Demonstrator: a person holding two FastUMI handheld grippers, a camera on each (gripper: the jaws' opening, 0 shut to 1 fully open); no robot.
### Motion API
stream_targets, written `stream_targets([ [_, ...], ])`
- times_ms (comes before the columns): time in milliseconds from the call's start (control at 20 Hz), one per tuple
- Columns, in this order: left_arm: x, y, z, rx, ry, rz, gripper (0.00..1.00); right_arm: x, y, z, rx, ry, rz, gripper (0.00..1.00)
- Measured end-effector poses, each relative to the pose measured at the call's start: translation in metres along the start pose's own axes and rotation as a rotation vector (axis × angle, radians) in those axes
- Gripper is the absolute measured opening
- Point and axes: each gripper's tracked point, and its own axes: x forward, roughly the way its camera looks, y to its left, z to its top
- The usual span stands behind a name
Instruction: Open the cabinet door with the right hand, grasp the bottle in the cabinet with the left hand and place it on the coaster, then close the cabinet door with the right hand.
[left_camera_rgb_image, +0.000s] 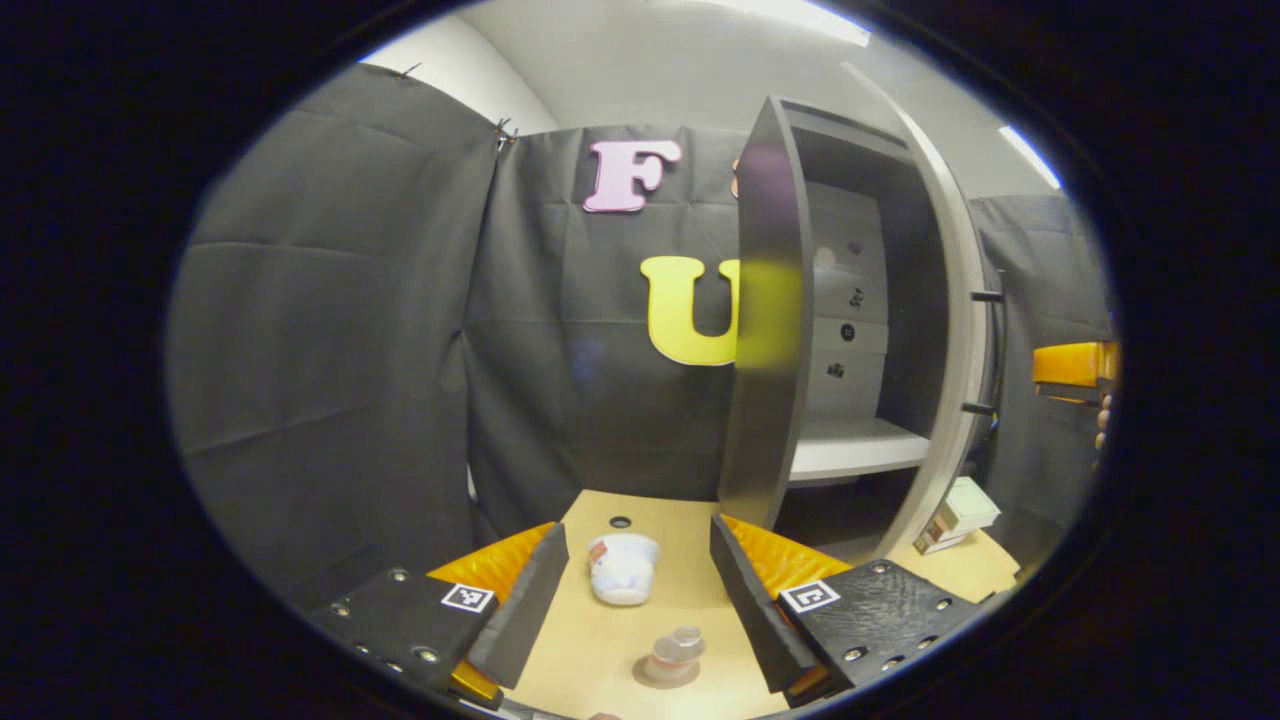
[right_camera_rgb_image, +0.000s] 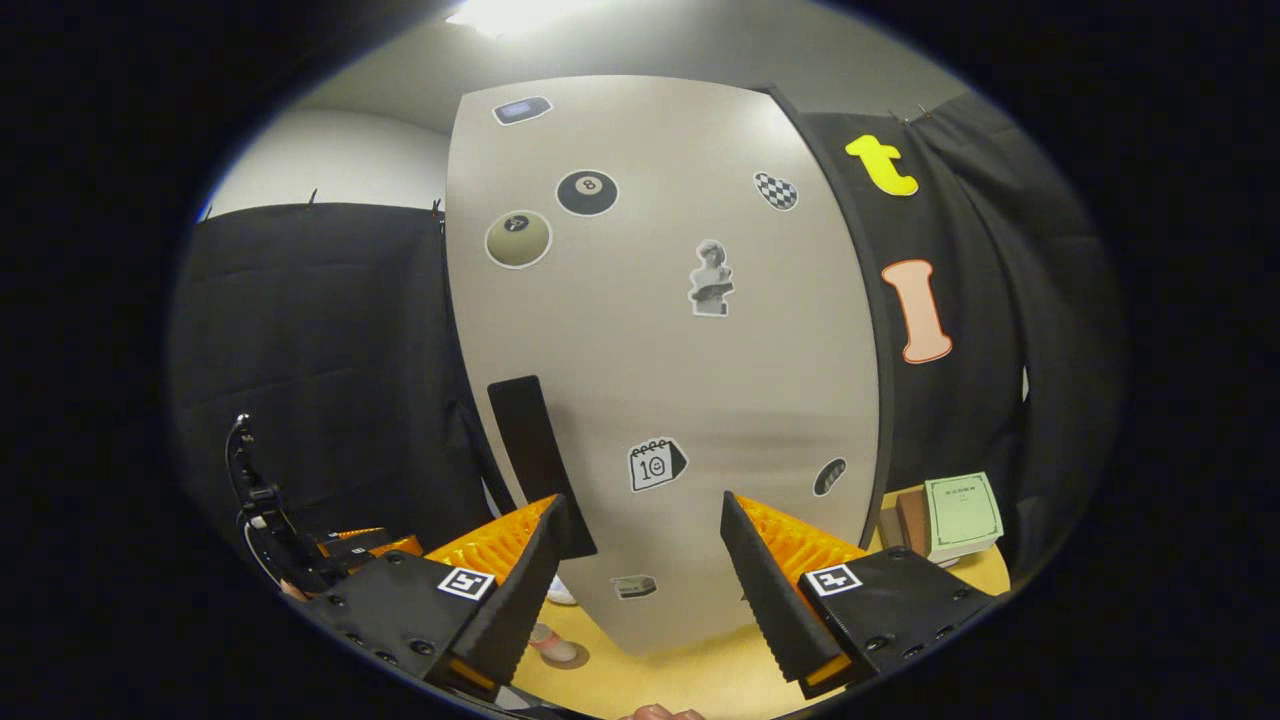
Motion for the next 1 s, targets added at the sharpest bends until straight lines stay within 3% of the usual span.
stream_targets([
  [350, -0.007, -0.056, 0.012, 0.04, -0.04, -0.094, 0.87, -0.018, -0.069, -0.001, 0.019, -0.019, -0.102, 0.97],
  [650, -0.022, -0.105, 0.038, 0.188, -0.073, -0.039, 0.86, -0.034, -0.135, 0.007, 0.053, -0.055, -0.128, 0.97],
  [1000, -0.03, -0.188, 0.042, 0.125, -0.072, -0.051, 0.88, -0.047, -0.197, 0.014, 0.035, -0.081, -0.123, 0.97],
])
